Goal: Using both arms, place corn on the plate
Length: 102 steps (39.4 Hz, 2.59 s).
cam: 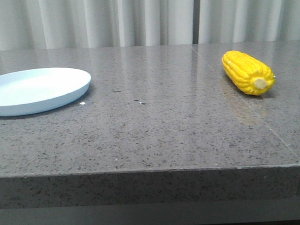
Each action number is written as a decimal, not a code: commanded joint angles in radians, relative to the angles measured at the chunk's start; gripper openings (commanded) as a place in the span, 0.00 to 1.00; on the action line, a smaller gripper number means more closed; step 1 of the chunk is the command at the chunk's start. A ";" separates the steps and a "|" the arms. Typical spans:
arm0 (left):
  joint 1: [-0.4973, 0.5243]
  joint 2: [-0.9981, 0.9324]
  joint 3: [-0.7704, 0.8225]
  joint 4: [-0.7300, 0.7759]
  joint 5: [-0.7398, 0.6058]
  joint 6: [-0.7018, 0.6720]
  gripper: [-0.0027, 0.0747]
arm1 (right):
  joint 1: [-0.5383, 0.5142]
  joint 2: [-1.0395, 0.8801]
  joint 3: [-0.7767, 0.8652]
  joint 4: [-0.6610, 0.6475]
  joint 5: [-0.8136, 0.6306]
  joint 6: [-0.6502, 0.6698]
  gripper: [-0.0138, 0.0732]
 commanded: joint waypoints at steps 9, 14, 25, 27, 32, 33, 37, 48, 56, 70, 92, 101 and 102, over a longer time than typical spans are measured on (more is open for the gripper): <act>0.001 0.019 -0.039 0.000 -0.101 0.000 0.24 | -0.006 0.023 -0.037 -0.005 -0.091 -0.009 0.23; 0.001 0.019 -0.039 0.000 -0.073 0.000 0.63 | -0.006 0.023 -0.037 -0.005 -0.091 -0.009 0.54; 0.001 0.019 -0.039 0.000 -0.073 0.000 0.92 | -0.006 0.023 -0.037 -0.005 -0.092 -0.009 0.90; 0.001 0.019 -0.039 0.000 -0.073 0.000 0.90 | -0.006 0.023 -0.037 -0.005 -0.089 -0.009 0.90; 0.001 0.019 -0.039 0.000 -0.073 0.000 0.84 | -0.006 0.023 -0.037 -0.005 -0.088 -0.009 0.90; 0.001 0.019 -0.039 0.000 -0.073 0.000 0.83 | -0.006 0.023 -0.037 -0.005 -0.088 -0.009 0.90; -0.001 0.034 -0.039 0.000 -0.071 0.000 0.80 | -0.006 0.023 -0.037 -0.005 -0.087 -0.009 0.90; -0.063 0.288 -0.193 0.000 0.072 0.026 0.79 | -0.006 0.023 -0.037 -0.005 -0.087 -0.009 0.90; -0.112 0.552 -0.396 0.003 0.300 0.029 0.79 | -0.006 0.023 -0.037 -0.005 -0.087 -0.009 0.90; -0.112 1.004 -0.747 0.003 0.665 0.027 0.79 | -0.006 0.023 -0.037 -0.005 -0.087 -0.009 0.90; -0.112 1.249 -0.849 0.003 0.729 0.027 0.67 | -0.006 0.023 -0.037 -0.005 -0.086 -0.009 0.90; -0.112 1.249 -0.849 0.003 0.729 0.027 0.49 | -0.006 0.023 -0.037 -0.005 -0.086 -0.009 0.90; -0.112 1.249 -0.849 0.003 0.729 0.027 0.47 | -0.006 0.023 -0.037 -0.005 -0.086 -0.009 0.90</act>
